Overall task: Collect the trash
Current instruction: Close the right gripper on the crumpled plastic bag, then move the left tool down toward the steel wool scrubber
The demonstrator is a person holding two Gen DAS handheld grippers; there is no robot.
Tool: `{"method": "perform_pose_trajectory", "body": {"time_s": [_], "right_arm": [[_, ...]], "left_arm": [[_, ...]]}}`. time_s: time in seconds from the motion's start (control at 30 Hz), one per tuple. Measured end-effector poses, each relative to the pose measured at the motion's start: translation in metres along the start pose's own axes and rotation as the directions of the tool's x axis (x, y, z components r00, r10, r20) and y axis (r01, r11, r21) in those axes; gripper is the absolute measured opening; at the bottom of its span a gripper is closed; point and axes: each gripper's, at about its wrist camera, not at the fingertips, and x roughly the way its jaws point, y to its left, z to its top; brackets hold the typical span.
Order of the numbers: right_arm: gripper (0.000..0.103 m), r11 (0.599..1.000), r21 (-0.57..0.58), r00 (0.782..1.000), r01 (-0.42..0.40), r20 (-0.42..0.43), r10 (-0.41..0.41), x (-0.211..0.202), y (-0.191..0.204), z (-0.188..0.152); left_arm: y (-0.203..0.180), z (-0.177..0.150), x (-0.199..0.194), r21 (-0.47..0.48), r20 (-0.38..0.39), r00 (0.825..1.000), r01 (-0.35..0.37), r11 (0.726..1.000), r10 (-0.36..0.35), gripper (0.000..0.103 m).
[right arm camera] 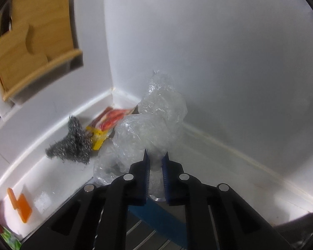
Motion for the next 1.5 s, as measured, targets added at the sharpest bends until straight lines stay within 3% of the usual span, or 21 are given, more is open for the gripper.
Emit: {"method": "perform_pose_trajectory", "body": {"time_s": [0.23, 0.5, 0.83, 1.27, 1.5], "right_arm": [[0.01, 1.0, -0.022, 0.996, -0.021, 0.081, 0.023, -0.046, 0.007, 0.003], [0.01, 0.999, -0.043, 0.996, -0.032, 0.078, 0.036, -0.087, 0.009, -0.013], [0.01, 0.997, -0.064, 0.997, -0.043, 0.063, 0.047, -0.106, 0.006, -0.029], [0.01, 0.997, -0.073, 0.997, -0.026, 0.068, 0.031, -0.124, -0.01, -0.038], [0.01, 0.997, -0.067, 0.996, -0.037, 0.074, 0.042, -0.141, -0.016, -0.04]], "left_arm": [[0.001, 0.0, 0.002, -0.009, 0.003, 1.0, 0.019, 1.0, -0.019, 0.093], [-0.004, 0.004, 0.011, -0.015, 0.006, 0.999, 0.031, 0.999, -0.031, 0.093], [-0.028, 0.012, 0.043, -0.003, -0.023, 0.997, 0.074, 0.997, -0.074, 0.093], [-0.085, 0.045, 0.09, 0.07, -0.001, 0.992, 0.125, 0.99, -0.125, 0.093], [-0.103, 0.06, 0.11, 0.06, -0.017, 0.989, 0.15, 0.987, -0.149, 0.093]]}}
